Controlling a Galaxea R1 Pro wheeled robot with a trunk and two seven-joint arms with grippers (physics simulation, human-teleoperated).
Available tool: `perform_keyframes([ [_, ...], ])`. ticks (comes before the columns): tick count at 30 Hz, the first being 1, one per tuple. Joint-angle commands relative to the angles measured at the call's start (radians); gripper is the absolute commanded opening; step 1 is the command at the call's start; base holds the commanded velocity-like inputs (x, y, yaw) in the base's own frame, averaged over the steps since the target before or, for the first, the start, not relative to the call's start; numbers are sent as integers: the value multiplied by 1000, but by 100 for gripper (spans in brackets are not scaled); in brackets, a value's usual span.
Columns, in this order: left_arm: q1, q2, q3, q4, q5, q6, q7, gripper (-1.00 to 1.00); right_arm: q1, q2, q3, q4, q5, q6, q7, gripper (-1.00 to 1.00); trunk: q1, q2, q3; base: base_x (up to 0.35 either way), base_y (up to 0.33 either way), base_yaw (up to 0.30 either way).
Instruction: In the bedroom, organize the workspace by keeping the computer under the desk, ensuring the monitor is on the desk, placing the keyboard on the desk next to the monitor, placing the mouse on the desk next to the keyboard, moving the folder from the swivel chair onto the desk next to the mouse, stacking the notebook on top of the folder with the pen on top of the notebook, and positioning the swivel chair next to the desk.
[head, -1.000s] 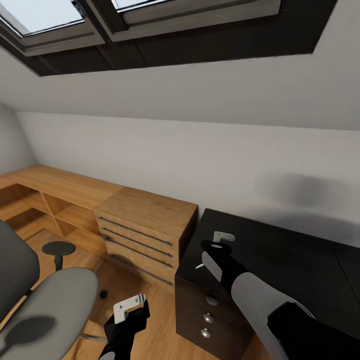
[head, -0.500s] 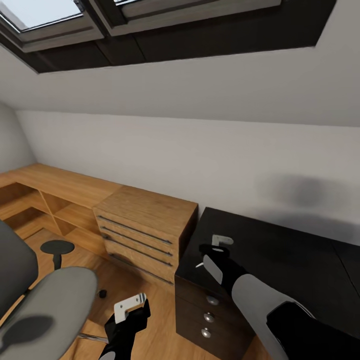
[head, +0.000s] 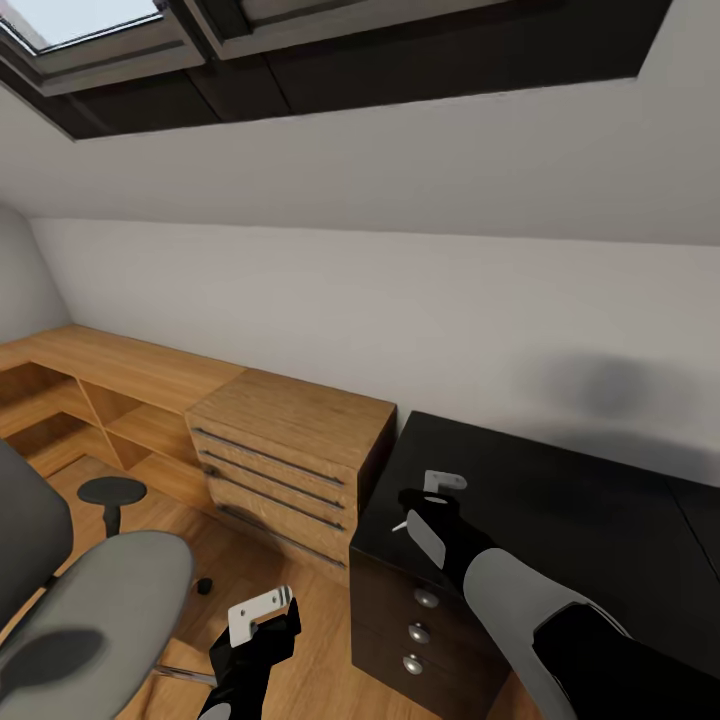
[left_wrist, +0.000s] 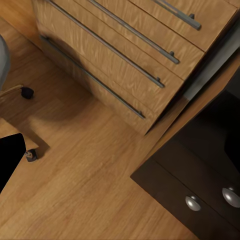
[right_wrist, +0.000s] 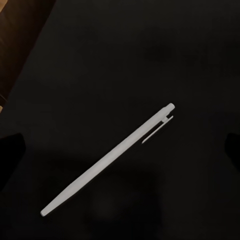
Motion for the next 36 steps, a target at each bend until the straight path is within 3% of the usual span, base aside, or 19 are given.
perform_keyframes([
  [1, 0, 0, -1, -2, 6, 3, 6, 100, -1, 0, 6, -1, -1, 7, -7, 100, 4, -8, -4, 0, 0, 0],
  [32, 0, 0, -1, 0, 7, 3, 6, 100, -1, 0, 7, -8, -3, 19, -12, 100, 123, -225, -101, 0, 0, 0],
  [36, 0, 0, -1, 0, 7, 3, 6, 100, -1, 0, 7, -9, -32, 35, -19, 100, 138, -253, -114, 0, 0, 0],
])
